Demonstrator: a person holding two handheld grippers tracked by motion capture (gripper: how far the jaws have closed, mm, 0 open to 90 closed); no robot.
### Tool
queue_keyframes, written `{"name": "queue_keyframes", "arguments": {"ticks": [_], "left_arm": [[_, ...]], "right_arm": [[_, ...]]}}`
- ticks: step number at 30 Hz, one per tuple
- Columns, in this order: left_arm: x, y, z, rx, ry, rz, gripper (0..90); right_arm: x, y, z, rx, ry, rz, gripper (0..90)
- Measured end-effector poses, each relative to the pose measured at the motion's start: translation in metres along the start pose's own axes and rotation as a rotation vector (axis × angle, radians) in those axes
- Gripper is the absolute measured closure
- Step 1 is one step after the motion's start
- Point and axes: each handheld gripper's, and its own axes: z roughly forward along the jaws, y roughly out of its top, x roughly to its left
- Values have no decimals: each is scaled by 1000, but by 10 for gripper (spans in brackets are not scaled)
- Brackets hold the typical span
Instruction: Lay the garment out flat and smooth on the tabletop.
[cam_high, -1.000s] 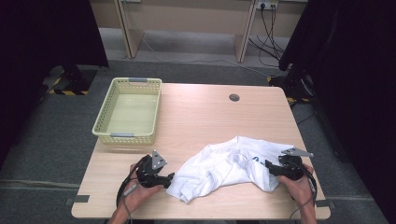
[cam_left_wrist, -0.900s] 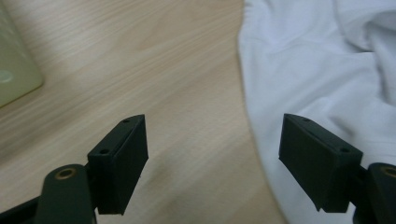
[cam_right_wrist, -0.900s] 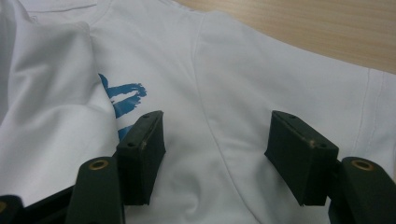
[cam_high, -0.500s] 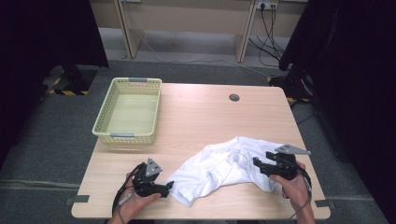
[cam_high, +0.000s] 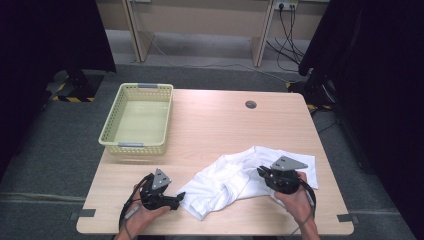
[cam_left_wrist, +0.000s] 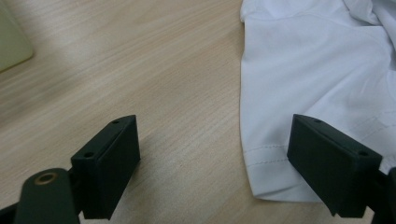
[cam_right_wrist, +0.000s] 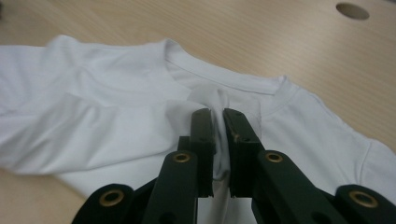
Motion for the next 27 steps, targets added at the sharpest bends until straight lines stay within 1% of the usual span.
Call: {"name": "queue_keyframes", "arguments": {"ticks": [1,2,4,5,6,8,9,10,11,12,13,14,15,16,17,18,19,20,21,22,23,24,25,26,27], "left_arm": [[0,0,0,0,0,-1,160],[0,0,0,0,0,-1,160],[0,0,0,0,2,-1,160],[0,0,0,0,2,-1,160],[0,0,0,-1,3,-2,160],[0,0,0,-1,3,-3,160],[0,0,0,-1,3,-3,160],[0,0,0,-1,3,-3,160],[0,0,0,-1,3,-3,159],[0,0,0,-1,1,-1,159],[1,0,0,1,-2,1,159],[1,0,0,3,-6,4,159],[2,1,-1,10,-5,1,161],[1,5,-3,47,13,-12,167],[1,5,-3,47,13,-12,163],[1,8,-6,37,18,-10,159],[0,12,-8,20,22,-17,159],[-2,16,-10,0,18,-31,153],[-10,22,-9,-24,-7,-44,137],[-10,22,-9,-24,-7,-44,135],[-16,24,-7,-23,-25,-33,136],[-28,27,0,-12,-52,4,136],[-28,27,0,-12,-52,4,136],[-33,28,5,-1,-60,17,136],[-36,29,9,9,-63,26,139]], "right_arm": [[6,-2,-12,-15,13,-19,837],[10,-4,-20,-24,22,-29,838],[23,-14,-48,-52,46,-54,839],[23,-14,-48,-52,46,-54,839],[27,-20,-57,-54,53,-65,837],[34,-32,-71,-50,72,-70,829],[39,-43,-81,-37,74,-68,811],[40,-48,-85,-29,73,-67,796],[40,-48,-85,-29,73,-67,796],[39,-52,-87,-25,71,-63,769],[38,-54,-89,-23,71,-51,718],[36,-54,-91,-27,71,-26,653],[30,-51,-92,-44,60,45,532],[27,-48,-91,-47,55,65,503],[27,-48,-91,-47,55,65,503],[21,-40,-87,-49,35,76,459],[21,-40,-87,-49,35,76,459],[17,-37,-82,-45,25,77,449],[8,-31,-65,-21,-4,75,435],[8,-31,-65,-21,-4,75,435],[2,-30,-54,-2,-7,94,434],[-8,-31,-30,32,5,125,431],[-8,-31,-30,32,5,125,431],[-10,-31,-20,42,5,126,429],[-14,-33,-4,75,8,122,420]]}}
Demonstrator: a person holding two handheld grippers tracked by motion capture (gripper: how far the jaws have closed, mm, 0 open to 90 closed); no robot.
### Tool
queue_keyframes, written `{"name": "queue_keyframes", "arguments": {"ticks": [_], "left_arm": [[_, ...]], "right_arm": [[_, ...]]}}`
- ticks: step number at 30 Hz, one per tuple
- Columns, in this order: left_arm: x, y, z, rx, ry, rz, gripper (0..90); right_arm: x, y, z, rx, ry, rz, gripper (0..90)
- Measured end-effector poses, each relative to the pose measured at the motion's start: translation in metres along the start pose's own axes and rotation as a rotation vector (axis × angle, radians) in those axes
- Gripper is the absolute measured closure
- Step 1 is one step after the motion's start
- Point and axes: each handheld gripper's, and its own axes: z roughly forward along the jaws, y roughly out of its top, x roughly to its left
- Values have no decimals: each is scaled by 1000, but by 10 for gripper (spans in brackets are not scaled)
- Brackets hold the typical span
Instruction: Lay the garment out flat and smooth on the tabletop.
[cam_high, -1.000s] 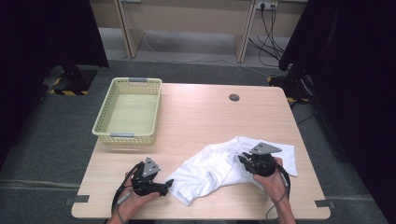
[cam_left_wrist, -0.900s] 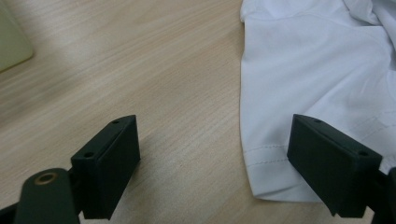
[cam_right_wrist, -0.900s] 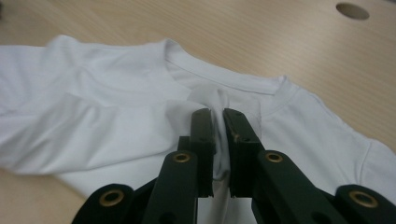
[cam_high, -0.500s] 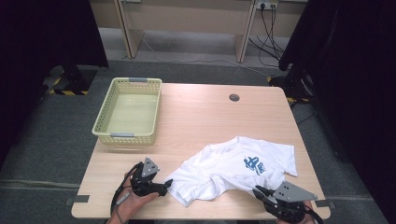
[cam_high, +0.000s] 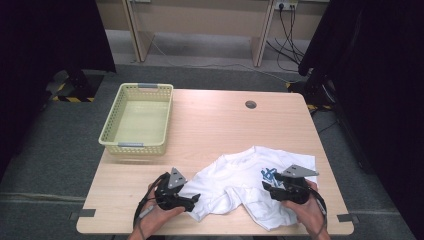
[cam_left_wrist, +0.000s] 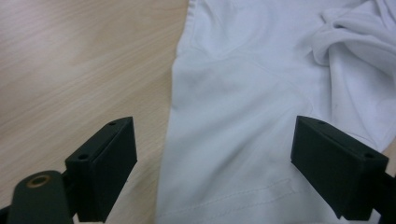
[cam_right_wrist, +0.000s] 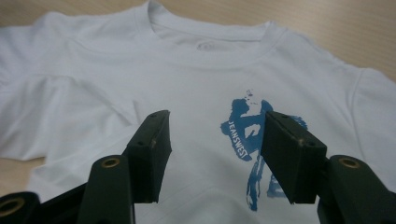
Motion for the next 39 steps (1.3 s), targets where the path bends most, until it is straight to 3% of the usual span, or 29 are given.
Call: {"name": "queue_keyframes", "arguments": {"ticks": [2,3,4,7,11,13,14,16,19,22,25,28,33,39], "left_arm": [[-1,-1,6,28,7,18,147],[4,-5,9,57,40,35,152],[8,-7,8,49,38,10,138],[19,-12,4,43,43,-6,133],[40,-16,-2,40,102,-64,133],[40,-14,-4,39,107,-66,145],[36,-9,-9,-7,89,-91,146],[34,-6,-11,-22,80,-97,145],[20,0,-14,-55,60,-77,139],[8,-1,-6,-30,39,-41,140],[4,-4,3,1,33,-36,139],[2,-10,6,37,58,-4,140],[11,-15,-1,44,95,6,138],[19,-15,-1,47,86,-17,137]], "right_arm": [[-2,-1,6,18,-4,-4,418],[-5,-4,16,45,-26,4,415],[-7,-6,18,63,-37,0,410],[-9,-10,16,44,-36,5,420],[-9,-9,17,47,-51,12,414],[-8,-7,19,50,-51,16,409],[-8,-4,22,50,-54,16,402],[-7,-2,24,52,-58,21,398],[-7,1,27,62,-63,23,391],[-8,3,28,62,-62,27,389],[-8,3,29,59,-67,28,389],[-8,4,30,58,-70,32,389],[-8,2,30,44,-68,28,389],[-3,5,28,84,-59,17,392]]}}
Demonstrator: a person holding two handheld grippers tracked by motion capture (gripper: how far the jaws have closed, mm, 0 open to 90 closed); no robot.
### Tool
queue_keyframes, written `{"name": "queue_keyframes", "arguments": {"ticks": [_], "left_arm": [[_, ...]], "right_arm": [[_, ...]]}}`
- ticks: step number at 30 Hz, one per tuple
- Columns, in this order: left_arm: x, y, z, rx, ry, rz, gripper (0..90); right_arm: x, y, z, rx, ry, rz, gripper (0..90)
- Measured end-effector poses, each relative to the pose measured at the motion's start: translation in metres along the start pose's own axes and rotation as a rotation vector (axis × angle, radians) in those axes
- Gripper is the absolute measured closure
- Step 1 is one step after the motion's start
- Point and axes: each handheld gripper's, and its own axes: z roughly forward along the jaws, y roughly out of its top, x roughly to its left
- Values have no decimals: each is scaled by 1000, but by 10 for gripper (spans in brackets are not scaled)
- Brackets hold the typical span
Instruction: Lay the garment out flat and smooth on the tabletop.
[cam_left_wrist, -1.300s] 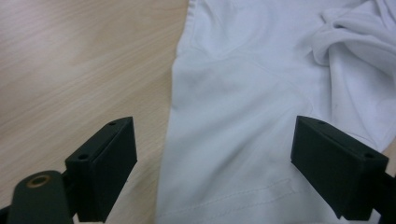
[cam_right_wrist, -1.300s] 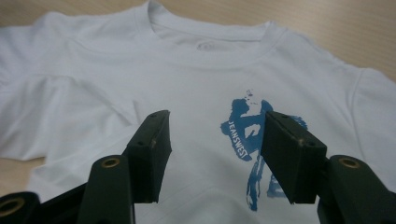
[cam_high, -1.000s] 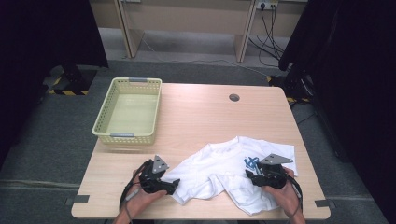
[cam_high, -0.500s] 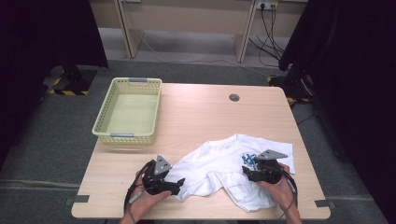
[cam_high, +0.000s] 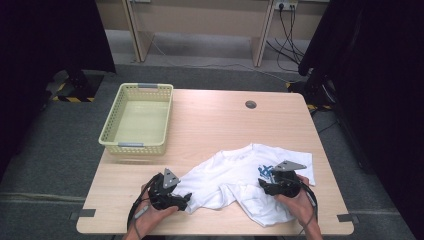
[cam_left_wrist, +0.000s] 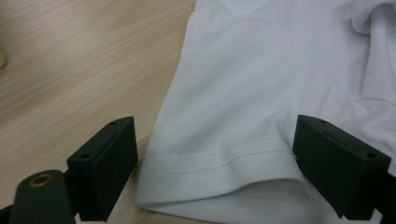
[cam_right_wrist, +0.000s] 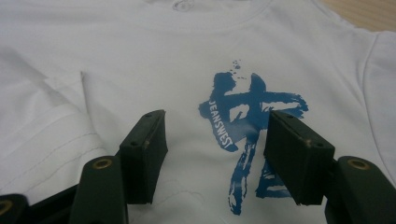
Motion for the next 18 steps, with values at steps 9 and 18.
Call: {"name": "queue_keyframes", "arguments": {"ticks": [9,18], "left_arm": [[-1,3,-6,-56,-13,-7,163],[-2,6,5,-7,-38,35,203]], "right_arm": [[7,19,13,0,15,-16,362],[4,36,28,45,-1,7,346]]}}
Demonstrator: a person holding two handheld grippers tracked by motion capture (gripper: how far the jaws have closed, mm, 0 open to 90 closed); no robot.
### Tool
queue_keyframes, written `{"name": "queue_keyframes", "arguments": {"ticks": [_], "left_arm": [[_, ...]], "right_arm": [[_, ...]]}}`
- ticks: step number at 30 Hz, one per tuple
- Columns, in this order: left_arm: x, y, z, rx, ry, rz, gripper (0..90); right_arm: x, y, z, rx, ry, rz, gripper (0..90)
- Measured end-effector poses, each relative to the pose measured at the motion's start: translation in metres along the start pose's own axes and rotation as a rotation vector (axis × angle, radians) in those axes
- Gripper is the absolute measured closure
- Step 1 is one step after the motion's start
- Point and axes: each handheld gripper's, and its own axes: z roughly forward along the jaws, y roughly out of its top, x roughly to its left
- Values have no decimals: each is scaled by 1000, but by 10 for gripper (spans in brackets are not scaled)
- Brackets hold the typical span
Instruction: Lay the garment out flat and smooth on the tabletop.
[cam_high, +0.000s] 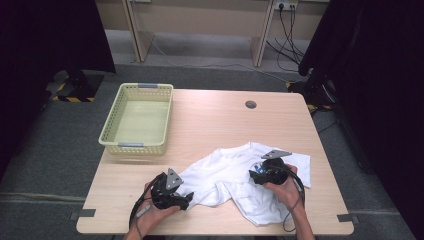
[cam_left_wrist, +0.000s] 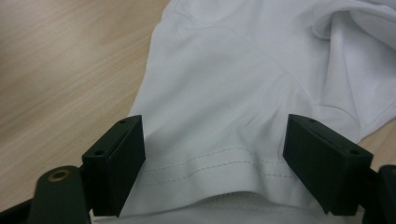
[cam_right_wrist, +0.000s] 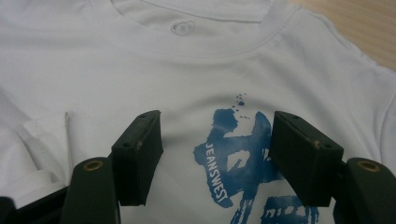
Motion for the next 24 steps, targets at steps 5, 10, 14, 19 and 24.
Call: {"name": "queue_keyframes", "arguments": {"ticks": [5,10,14,19,24], "left_arm": [[21,9,11,-13,43,-35,197],[34,16,21,-51,104,-48,194],[34,11,16,-71,81,-74,190],[28,2,0,-80,43,-98,176],[30,-10,-1,-53,83,-114,175]], "right_arm": [[-11,11,9,-2,-16,23,347],[-23,23,17,10,-39,43,349],[-15,23,8,-26,-71,31,367],[5,18,-10,-81,22,1,381],[25,12,-15,-106,113,-13,414]]}}
